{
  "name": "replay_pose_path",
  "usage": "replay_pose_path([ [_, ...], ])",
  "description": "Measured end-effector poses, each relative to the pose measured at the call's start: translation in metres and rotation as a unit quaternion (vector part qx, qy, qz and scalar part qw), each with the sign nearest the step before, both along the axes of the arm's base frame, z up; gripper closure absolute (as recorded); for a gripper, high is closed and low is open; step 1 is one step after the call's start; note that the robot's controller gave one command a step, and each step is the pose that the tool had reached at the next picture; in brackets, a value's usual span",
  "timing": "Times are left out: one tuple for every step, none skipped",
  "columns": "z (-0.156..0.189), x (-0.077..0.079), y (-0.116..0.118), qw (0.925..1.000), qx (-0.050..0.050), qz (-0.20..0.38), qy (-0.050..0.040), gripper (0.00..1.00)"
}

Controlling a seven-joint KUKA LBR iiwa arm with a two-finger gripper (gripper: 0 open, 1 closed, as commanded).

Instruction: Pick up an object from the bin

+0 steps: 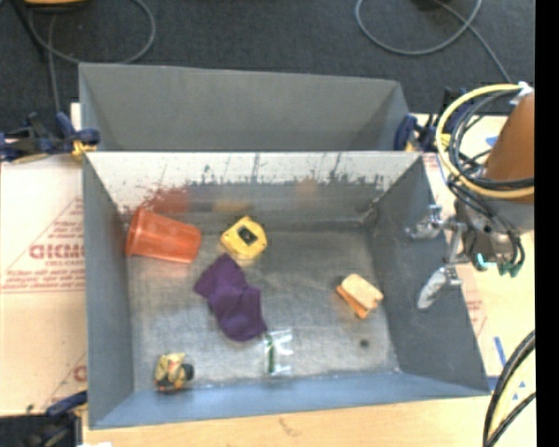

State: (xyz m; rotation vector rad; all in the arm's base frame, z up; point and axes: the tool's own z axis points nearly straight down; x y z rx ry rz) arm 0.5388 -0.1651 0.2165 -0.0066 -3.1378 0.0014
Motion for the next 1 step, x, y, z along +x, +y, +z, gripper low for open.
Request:
replay_pose_path([
  [0.0046,0.0018,0.0009,1.0,-0.001,0.002,-0.0041,0.0],
])
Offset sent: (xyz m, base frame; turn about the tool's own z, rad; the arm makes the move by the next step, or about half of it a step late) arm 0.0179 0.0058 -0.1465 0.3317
